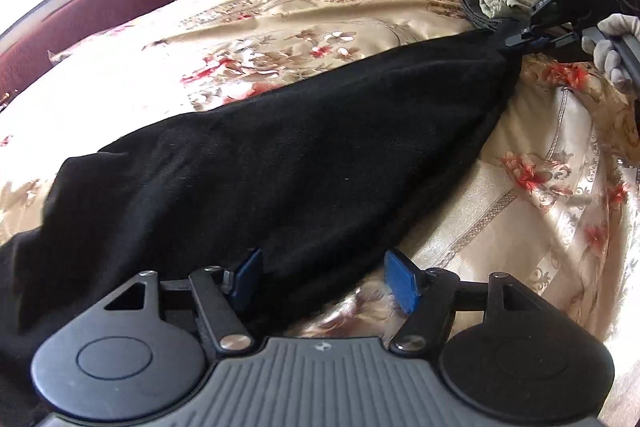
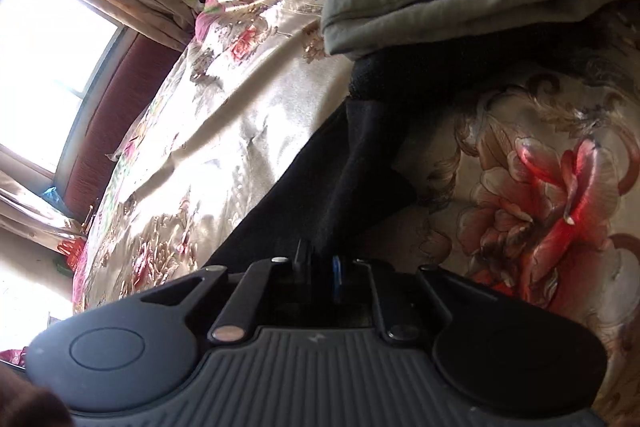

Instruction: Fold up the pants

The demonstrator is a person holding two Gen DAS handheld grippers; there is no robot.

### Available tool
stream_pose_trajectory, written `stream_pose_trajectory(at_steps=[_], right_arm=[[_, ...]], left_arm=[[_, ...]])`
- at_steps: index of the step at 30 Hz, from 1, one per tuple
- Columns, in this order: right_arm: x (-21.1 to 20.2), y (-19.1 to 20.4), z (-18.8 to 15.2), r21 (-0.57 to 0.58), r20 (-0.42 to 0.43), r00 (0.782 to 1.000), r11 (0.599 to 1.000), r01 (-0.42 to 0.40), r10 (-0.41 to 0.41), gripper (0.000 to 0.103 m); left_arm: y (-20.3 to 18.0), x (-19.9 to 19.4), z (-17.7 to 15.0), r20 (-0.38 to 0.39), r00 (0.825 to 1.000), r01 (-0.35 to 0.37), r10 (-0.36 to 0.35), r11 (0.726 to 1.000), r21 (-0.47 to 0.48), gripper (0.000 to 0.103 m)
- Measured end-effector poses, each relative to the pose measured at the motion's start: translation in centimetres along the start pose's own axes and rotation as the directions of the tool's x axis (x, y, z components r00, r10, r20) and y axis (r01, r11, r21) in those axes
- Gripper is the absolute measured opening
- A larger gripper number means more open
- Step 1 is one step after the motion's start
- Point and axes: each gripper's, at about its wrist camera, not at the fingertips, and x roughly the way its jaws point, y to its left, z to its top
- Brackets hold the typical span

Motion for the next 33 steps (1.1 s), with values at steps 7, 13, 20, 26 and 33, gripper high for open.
stream_pose_trajectory(at_steps=[7,13,20,26,33], right_arm=[[-3.0,7.2,-3.1,-0.284,0.004,1.000,0.959,-0.003,0.005,0.015],[5.3,21.0,-10.3,-0.512,-0.283,0.947,0.812,-0.281,0.149,0.026],[16.3,36.0,-19.5,-0.636,-0.501,0.851,0.599,-0.486,0.158,0.028],[22.6,38.8,-22.5,-0.643,-0.643,0.765,0.517,-0.565,0.038,0.032],[22.6,37.9,-21.1,-0.660,-0.634,0.772,0.491,-0.569,0.043,0.031]], left_arm=[[6.0,-4.3,-2.1,0.096,0.976,-0.185,0.197,0.975,-0.120,0.081],[13.2,-4.9,-4.1,0.074,0.913,-0.374,0.400,0.897,-0.237,0.081],[20.6,-4.3,-5.3,0.067,0.866,-0.448,0.496,0.827,-0.340,0.081],[25.8,-3.2,-8.2,-0.005,0.869,-0.456,0.494,0.798,-0.393,0.081],[26.2,-2.0,-10.0,-0.039,0.889,-0.436,0.456,0.818,-0.376,0.087]])
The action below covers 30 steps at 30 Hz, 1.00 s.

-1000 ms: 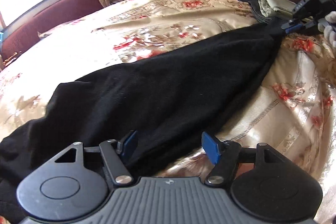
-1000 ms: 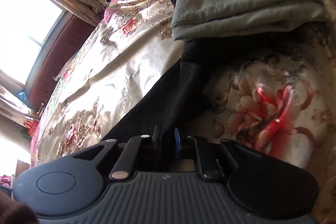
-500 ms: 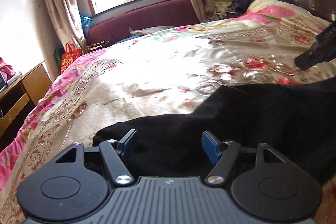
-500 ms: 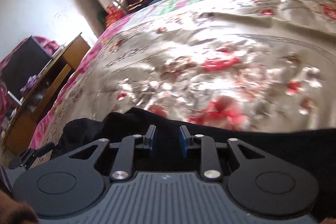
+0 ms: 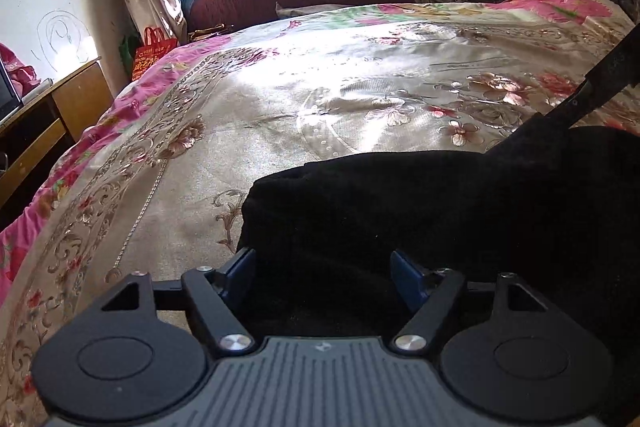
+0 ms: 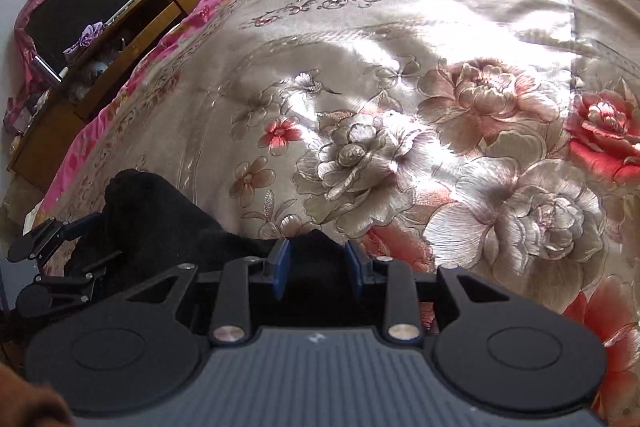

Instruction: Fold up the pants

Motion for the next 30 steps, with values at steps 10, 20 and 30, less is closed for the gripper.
stream_pose_trajectory(at_steps=[10,20,30], right_arm=[[1.7,0.9,-0.4,-0.010,-0.079,0.995,0.998,-0.059,0.058,0.004],[2.6,0.9,0.0,0.049,0.009,0.993,0.992,0.119,-0.120,0.008],[-5.1,4.8,-8.7,-0.003,0.134,0.986,0.995,0.095,-0.094,0.019]], left_arm=[[-0.3,0.1,0.5,-0.007,1.000,-0.006,0.007,1.000,0.014,0.085],[-0.7,0.5,-0.5,-0.045,0.985,-0.162,0.164,0.986,0.049,0.076],[-1.1,-3.7,-2.8,-0.079,0.980,-0.185,0.184,0.983,0.006,0.076]])
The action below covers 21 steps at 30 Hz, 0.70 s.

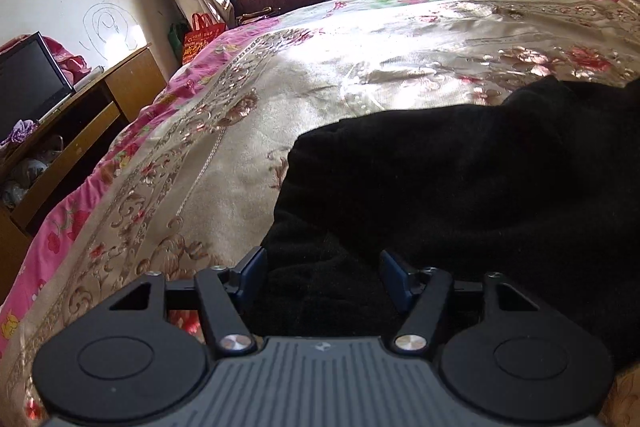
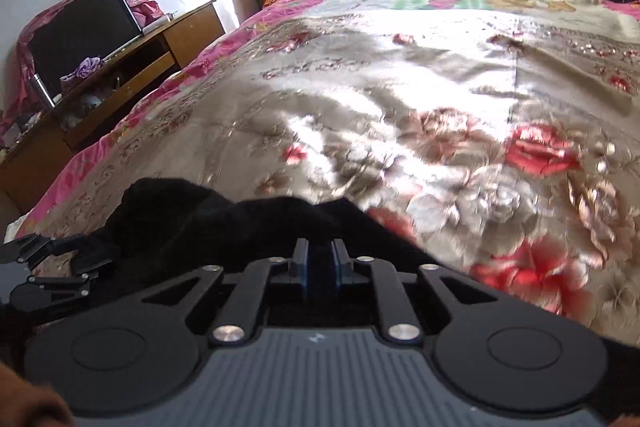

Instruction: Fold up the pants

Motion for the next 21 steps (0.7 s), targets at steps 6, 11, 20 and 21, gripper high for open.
stream_pose_trajectory(at_steps=[6,11,20,21], right_arm=[[-4.3,-3.4,-5.6,0.278,0.073,0.996,0.960,0.025,-0.047,0.022],[-13.1,-8.9,-11.2,0.446,0.158,0.952,0.879,0.169,-0.263,0.022],[-25.7,-21.4,-24.0,0.875,0.224,0.808,0.477,0.080,-0.546,0.028],[-26.1,-22.4,-24.7,0.892,0.267,0.796,0.452,0.010,-0.543,0.030]], left_arm=[[-0.9,-2.6,-0.1,0.005,1.000,-0.028,0.028,0.999,-0.038,0.076],[-6.4,-6.7,0.1,0.083,0.995,0.057,-0.063,0.996,0.071,0.076],[-20.2,-10.0,1.4,0.091,0.942,0.273,-0.324,0.894,0.355,0.078],[-21.4,-10.4,1.8,0.088,0.934,0.290,-0.346,0.879,0.380,0.078]])
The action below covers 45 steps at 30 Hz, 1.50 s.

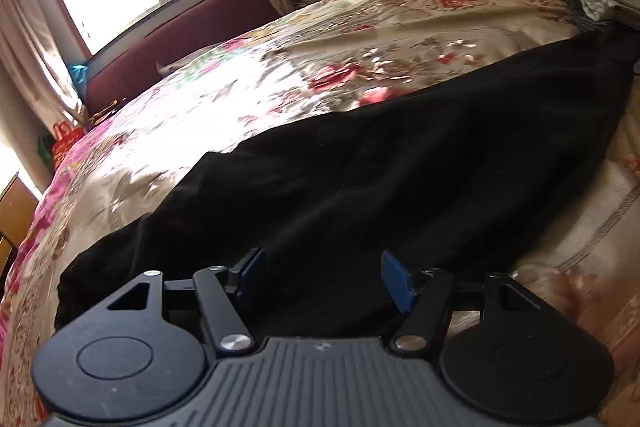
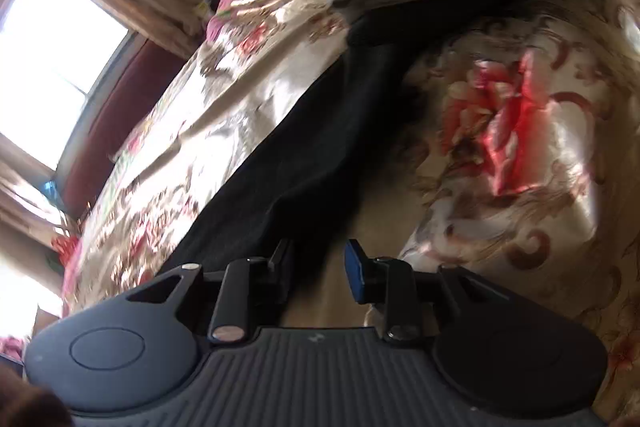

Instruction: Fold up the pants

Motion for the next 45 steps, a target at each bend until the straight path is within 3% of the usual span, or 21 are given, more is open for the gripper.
stream_pose_trajectory(at_steps=[3,8,17,18,20,21,22,25,28,31,35,37,38,39,42,44,45], right_arm=[[1.2,-1.3,1.0,0.086,0.031,0.998,0.995,-0.058,0.055,0.037],[3.9,-1.3,1.6,0.106,0.048,0.998,0.993,-0.043,0.038,0.036],[4.6,-1.6,2.4,0.147,0.107,0.987,0.980,-0.133,0.118,0.039],[5.2,-1.7,2.6,0.157,0.102,0.990,0.981,-0.116,0.100,0.035],[6.1,-2.3,3.0,0.202,0.064,0.996,0.977,-0.071,0.059,0.010],[6.0,-2.6,3.1,0.220,0.055,0.996,0.972,-0.085,0.075,0.008],[5.6,-2.6,3.3,0.223,0.059,0.993,0.969,-0.110,0.099,0.007],[3.6,-2.2,3.3,0.164,0.082,0.986,0.974,-0.158,0.146,0.007],[4.0,-2.8,3.4,0.157,0.050,0.994,0.982,-0.109,0.102,0.006],[4.2,-3.2,2.9,0.180,0.065,0.993,0.978,-0.106,0.096,0.006],[4.6,-2.7,3.0,0.118,0.040,0.996,0.989,-0.089,0.085,0.009],[4.7,-3.0,3.2,0.122,0.027,0.995,0.988,-0.099,0.097,0.009],[4.7,-3.2,3.2,0.129,0.023,0.994,0.986,-0.105,0.103,0.009],[4.8,-3.4,3.2,0.131,0.020,0.994,0.985,-0.109,0.107,0.009],[4.6,-3.4,3.1,0.114,0.023,0.994,0.988,-0.105,0.103,0.009],[4.7,-3.3,2.9,0.104,0.029,0.995,0.989,-0.101,0.099,0.009],[4.7,-3.3,2.9,0.103,0.030,0.995,0.989,-0.101,0.099,0.009]], left_arm=[[-1.7,0.0,2.0,0.013,0.999,0.036,-0.036,0.999,0.032,0.078],[-3.4,0.4,4.1,0.012,0.997,0.080,-0.081,0.996,0.037,0.078],[-7.6,2.2,5.3,-0.016,0.985,0.175,-0.174,0.981,0.090,0.078],[-8.3,2.5,5.2,-0.030,0.982,0.186,-0.184,0.978,0.095,0.078],[-9.2,2.4,5.1,-0.035,0.981,0.196,-0.193,0.976,0.098,0.075],[-9.4,2.2,5.1,-0.037,0.978,0.209,-0.206,0.973,0.099,0.074],[-9.5,1.9,5.0,-0.042,0.973,0.231,-0.227,0.968,0.100,0.074],[-9.6,1.3,4.5,-0.083,0.935,0.353,-0.346,0.931,0.095,0.075],[-10.0,0.8,4.9,-0.069,0.931,0.364,-0.358,0.922,0.130,0.075],[-9.8,0.6,6.1,-0.018,0.929,0.371,-0.371,0.924,0.098,0.075],[-10.7,1.8,7.3,0.020,0.925,0.377,-0.381,0.922,0.089,0.075],[-11.2,2.8,7.7,-0.025,0.906,0.423,-0.423,0.903,0.072,0.075],[-11.8,3.6,7.8,-0.091,0.887,0.458,-0.452,0.886,0.068,0.075],[-12.4,4.2,7.6,-0.134,0.884,0.460,-0.448,0.884,0.085,0.075],[-13.6,3.3,6.8,-0.132,0.903,0.428,-0.409,0.883,0.192,0.074],[-13.5,2.6,6.9,-0.143,0.894,0.446,-0.425,0.873,0.199,0.060],[-13.6,2.3,6.8,-0.146,0.892,0.450,-0.427,0.868,0.209,0.058]])
